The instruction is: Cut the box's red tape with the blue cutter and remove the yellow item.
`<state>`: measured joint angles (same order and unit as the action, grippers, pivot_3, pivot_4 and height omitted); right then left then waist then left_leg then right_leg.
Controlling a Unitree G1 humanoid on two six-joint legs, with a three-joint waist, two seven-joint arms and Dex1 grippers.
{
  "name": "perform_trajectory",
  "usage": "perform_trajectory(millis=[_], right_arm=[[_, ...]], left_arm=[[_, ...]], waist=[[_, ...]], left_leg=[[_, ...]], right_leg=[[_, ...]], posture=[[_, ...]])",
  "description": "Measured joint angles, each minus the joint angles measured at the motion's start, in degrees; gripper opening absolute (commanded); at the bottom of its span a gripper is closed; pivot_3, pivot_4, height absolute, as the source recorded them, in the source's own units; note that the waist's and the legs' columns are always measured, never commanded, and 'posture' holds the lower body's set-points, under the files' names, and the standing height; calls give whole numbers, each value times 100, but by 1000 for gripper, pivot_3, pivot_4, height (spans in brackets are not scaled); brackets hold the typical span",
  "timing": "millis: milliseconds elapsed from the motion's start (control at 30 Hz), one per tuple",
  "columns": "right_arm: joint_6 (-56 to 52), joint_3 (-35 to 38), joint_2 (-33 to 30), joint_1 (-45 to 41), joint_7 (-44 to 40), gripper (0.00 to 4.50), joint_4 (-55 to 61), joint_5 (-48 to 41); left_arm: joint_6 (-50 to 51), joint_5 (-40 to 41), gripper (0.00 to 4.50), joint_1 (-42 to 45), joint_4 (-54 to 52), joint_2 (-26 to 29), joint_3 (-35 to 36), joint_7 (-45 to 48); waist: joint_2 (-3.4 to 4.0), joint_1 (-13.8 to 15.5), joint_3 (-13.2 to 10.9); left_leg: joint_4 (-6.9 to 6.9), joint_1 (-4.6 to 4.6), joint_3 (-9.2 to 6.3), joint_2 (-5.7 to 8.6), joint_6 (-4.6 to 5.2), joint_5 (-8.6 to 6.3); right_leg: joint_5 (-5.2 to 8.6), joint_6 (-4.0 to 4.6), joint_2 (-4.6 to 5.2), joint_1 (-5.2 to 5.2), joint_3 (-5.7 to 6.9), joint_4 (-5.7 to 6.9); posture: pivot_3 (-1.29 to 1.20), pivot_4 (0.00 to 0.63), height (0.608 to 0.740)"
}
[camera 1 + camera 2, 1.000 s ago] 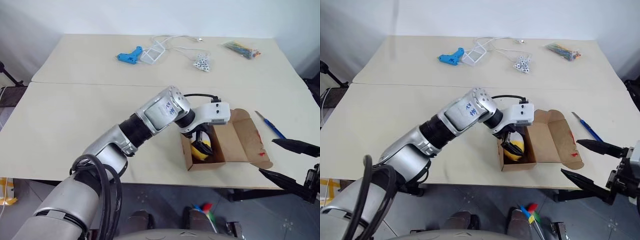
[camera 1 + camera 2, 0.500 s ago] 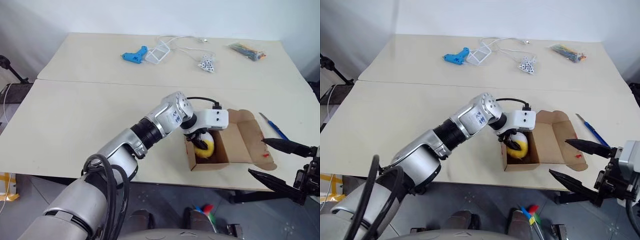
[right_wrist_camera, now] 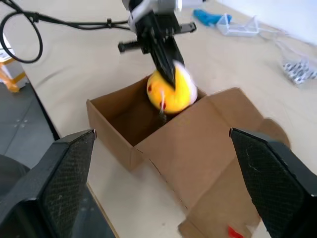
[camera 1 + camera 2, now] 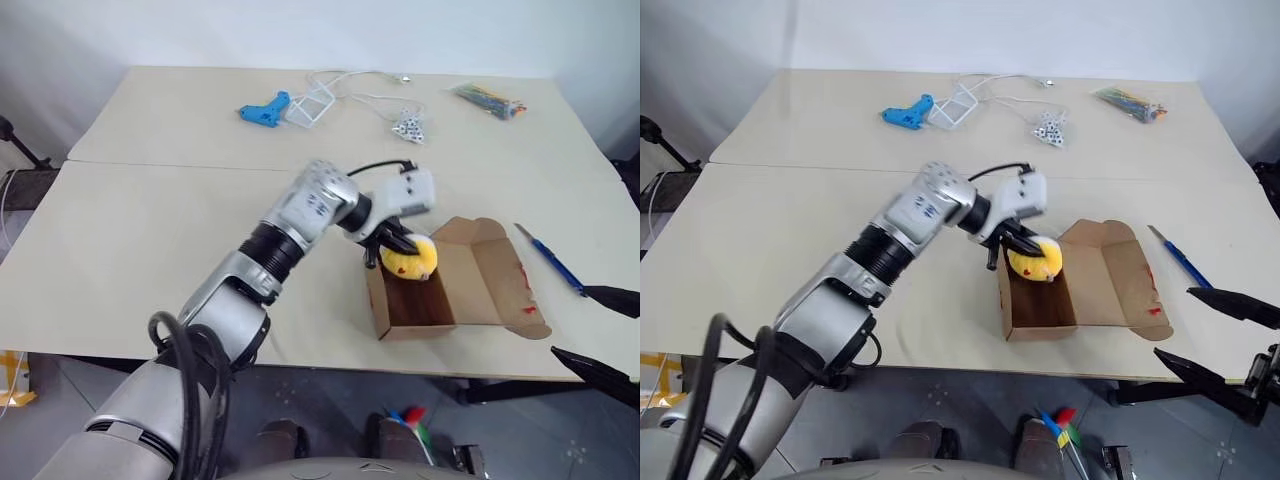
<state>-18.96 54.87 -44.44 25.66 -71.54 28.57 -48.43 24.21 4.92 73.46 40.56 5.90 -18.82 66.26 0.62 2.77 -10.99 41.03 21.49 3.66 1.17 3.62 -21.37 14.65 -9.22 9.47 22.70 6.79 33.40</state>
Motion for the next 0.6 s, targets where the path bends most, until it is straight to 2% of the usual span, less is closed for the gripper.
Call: perform_trajectory(millis=[133,200,300,433,467,500,600], right_arm=[[-33,-175,0,-290,186,4500,57,-238],[-138,-343,9,-509,390,4500,113,-530],[-239,-599,46,-801,601,4500,214,-874],[-243,-995,127,-928,529,4500,163,-975],[-243,-1028,129,-916,492,4500,146,-966],[-232,-1246,118,-1075,422,4500,39,-911],[-215,-1553,126,-1328,357,4500,-120,-848]], left_arm=[[-277,416,132,-207,-143,279,641,213],[-318,965,132,-493,-299,516,1343,225],[-137,1438,132,-920,-660,1187,2113,155],[-121,1657,132,-2153,-1190,2358,3044,-159],[-120,1669,132,-2331,-1251,2475,3160,-210],[-115,1737,132,-2912,-1512,2833,3495,-390],[-113,1837,132,-3881,-1764,3288,4273,-765]], waist=[[3,-1,1],[2,-38,0],[2,-119,1],[6,-159,3],[5,-156,3],[0,-156,3],[-7,-159,1]], left_leg=[[1,-4,2,2,-1,1],[1,-6,1,-1,-4,1],[-2,-15,-6,-2,-11,2],[-8,-32,-6,-6,-20,-3],[-7,-31,-5,-5,-20,-3],[-7,-30,-5,-4,-20,-3],[-1,-30,-9,-8,-20,-8]], right_leg=[[-1,-1,0,-1,-1,5],[-1,-1,0,0,-1,10],[-1,-1,0,-1,5,24],[-1,-2,-4,-2,8,43],[-1,-2,-4,-3,8,43],[-1,-3,-4,-3,8,39],[-1,-3,-2,-8,7,35]], posture=[[0,150,740],[0,150,740],[0,150,740],[0,150,740],[0,150,740],[0,150,740],[0,150,740]])
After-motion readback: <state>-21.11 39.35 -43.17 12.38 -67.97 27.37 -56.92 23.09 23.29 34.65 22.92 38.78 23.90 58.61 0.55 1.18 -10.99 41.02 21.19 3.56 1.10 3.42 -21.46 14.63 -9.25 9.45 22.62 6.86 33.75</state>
